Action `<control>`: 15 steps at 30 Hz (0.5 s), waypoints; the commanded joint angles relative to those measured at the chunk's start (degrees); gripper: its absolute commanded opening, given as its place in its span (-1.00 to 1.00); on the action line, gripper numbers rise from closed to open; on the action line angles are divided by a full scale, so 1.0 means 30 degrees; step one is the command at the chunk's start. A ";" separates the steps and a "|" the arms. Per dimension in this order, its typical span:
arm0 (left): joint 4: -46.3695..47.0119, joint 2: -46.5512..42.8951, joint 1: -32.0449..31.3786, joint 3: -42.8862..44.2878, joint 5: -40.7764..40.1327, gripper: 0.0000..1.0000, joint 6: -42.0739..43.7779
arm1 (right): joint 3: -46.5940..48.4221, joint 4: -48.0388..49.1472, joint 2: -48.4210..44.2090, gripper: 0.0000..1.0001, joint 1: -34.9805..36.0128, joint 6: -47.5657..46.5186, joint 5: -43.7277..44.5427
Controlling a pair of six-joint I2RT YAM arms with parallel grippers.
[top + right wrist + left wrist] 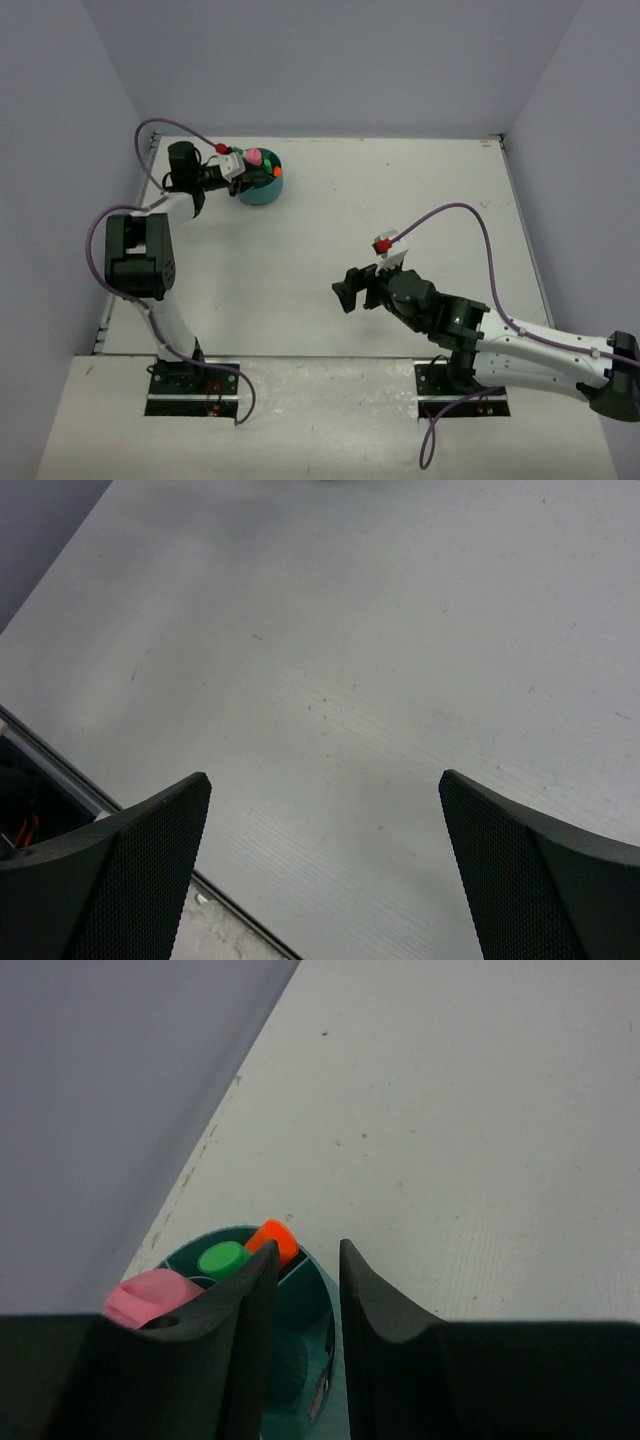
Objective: Sort the stationery into containers
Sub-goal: Place the scissors in the storage box.
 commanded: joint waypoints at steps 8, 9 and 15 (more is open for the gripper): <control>0.3110 -0.9164 -0.0424 0.2223 -0.1987 1.00 -1.1335 | 0.0565 0.0421 0.0110 0.97 -0.0048 -0.0290 0.1179; 0.2666 -1.0002 -0.0425 0.1996 -0.3611 1.00 -1.2810 | 0.0865 0.0058 0.0021 0.97 -0.0048 -0.0264 0.1816; -0.7339 -1.7964 -0.0454 -0.0900 -1.1201 1.00 -1.8183 | 0.3404 -0.5000 -0.1652 0.98 -0.0019 0.1359 0.7120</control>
